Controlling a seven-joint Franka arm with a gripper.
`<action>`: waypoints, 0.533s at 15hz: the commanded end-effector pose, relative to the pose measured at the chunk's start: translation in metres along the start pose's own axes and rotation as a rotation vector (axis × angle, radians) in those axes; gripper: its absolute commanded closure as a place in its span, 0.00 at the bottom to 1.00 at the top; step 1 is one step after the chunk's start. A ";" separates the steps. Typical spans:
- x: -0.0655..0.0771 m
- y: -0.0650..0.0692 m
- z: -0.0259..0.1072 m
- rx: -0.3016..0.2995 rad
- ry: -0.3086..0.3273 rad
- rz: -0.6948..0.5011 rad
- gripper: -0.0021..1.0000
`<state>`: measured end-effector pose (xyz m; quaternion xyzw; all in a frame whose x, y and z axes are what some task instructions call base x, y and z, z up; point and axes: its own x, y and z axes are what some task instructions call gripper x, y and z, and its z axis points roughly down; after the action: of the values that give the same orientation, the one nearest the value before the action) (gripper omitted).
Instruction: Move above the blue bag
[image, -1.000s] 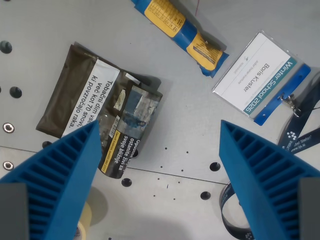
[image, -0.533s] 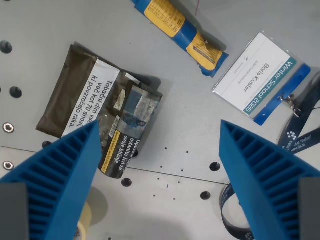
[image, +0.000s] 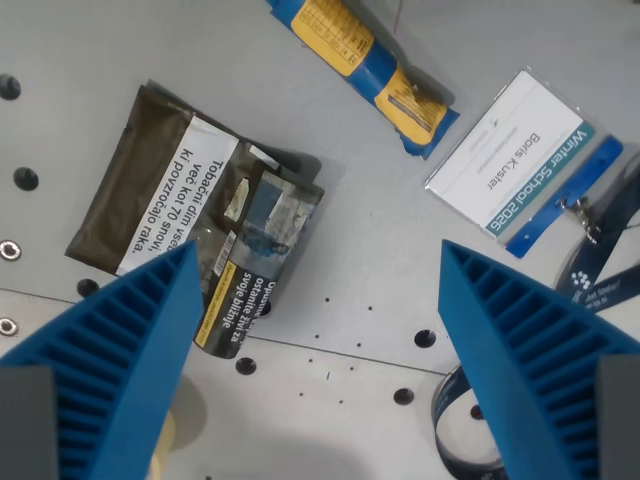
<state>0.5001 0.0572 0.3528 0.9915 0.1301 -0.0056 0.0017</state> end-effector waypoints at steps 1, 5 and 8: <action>0.002 0.002 0.008 -0.012 0.043 -0.130 0.00; 0.006 0.004 0.023 -0.021 0.060 -0.231 0.00; 0.009 0.006 0.037 -0.028 0.071 -0.310 0.00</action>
<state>0.5124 0.0568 0.3194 0.9815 0.1913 -0.0094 0.0013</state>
